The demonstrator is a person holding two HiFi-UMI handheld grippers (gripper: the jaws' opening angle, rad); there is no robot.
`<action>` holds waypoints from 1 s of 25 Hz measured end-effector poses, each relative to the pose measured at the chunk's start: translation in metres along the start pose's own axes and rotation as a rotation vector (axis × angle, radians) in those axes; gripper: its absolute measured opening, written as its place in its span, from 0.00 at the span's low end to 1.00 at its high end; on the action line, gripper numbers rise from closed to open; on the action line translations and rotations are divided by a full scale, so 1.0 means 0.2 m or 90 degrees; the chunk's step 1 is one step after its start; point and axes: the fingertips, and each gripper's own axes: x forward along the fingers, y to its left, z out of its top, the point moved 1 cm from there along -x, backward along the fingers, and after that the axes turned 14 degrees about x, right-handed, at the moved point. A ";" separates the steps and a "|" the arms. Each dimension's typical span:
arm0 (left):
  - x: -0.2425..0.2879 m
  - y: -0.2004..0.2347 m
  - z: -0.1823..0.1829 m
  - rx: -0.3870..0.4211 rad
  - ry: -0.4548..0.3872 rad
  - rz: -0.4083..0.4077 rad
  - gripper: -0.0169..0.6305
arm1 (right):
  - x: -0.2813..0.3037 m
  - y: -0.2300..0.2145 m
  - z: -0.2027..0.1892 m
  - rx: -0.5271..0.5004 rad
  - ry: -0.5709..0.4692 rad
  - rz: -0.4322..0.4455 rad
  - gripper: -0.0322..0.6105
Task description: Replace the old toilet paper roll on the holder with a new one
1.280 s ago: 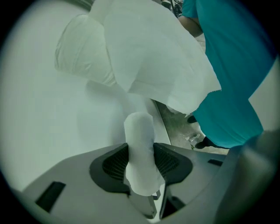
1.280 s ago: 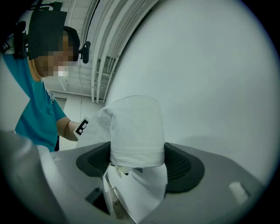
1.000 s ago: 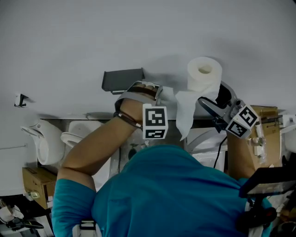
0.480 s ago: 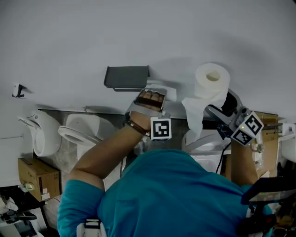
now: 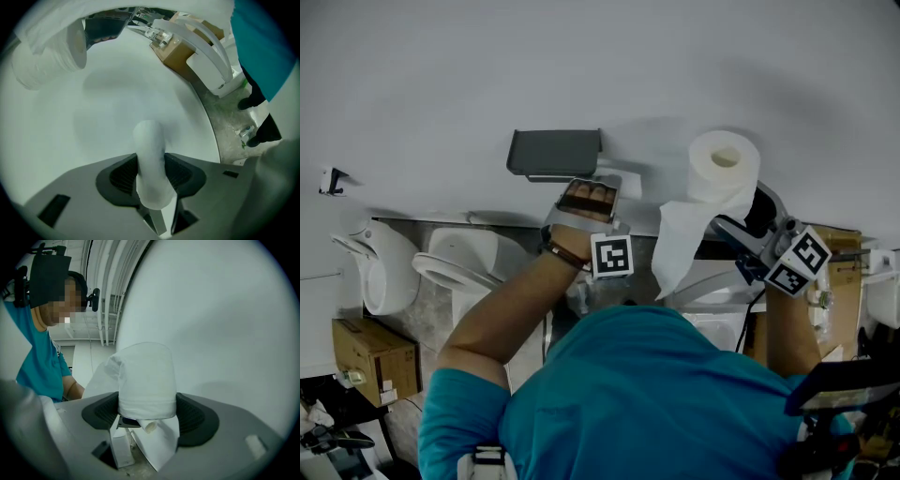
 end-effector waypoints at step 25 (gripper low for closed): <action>-0.06 -0.05 -0.13 -0.024 0.015 -0.013 0.31 | 0.04 0.01 0.02 -0.004 -0.003 0.011 0.61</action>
